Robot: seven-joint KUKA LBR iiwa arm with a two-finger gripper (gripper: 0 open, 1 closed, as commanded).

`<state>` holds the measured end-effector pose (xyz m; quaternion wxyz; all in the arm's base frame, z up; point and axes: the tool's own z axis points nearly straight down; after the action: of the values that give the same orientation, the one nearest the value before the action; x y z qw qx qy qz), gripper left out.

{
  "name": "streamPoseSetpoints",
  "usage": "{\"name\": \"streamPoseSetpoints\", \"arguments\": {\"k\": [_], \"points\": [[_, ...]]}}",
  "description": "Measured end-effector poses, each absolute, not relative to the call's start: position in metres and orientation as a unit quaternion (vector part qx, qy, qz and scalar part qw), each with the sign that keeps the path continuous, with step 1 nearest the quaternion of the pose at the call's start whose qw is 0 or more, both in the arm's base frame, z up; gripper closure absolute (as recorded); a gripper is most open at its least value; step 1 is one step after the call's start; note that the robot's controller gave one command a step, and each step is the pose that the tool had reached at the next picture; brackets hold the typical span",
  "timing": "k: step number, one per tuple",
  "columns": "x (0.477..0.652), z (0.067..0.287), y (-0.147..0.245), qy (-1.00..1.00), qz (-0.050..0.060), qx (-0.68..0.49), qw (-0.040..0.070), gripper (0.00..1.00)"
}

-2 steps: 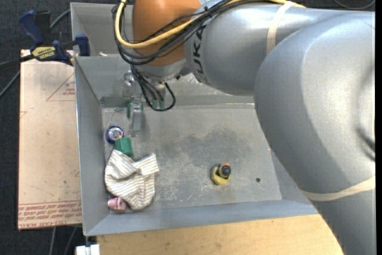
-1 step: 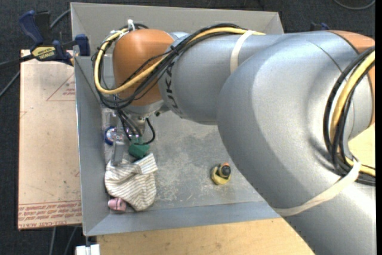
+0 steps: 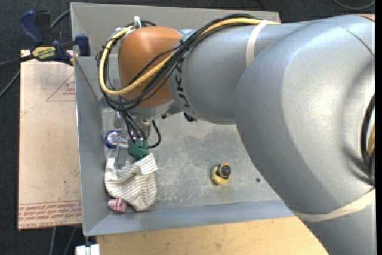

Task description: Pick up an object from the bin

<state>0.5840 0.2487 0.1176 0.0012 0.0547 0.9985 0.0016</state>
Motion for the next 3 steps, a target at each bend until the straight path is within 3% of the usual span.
{"name": "streamPoseSetpoints", "arguments": {"k": [1,2,3], "points": [[0.613,0.071,0.251,0.999,0.002,0.035,0.000,0.00],[0.566,0.070,0.251,0.995,0.003,0.102,0.002,0.00],[0.582,0.070,0.248,0.991,0.003,0.131,0.001,1.00]]}}
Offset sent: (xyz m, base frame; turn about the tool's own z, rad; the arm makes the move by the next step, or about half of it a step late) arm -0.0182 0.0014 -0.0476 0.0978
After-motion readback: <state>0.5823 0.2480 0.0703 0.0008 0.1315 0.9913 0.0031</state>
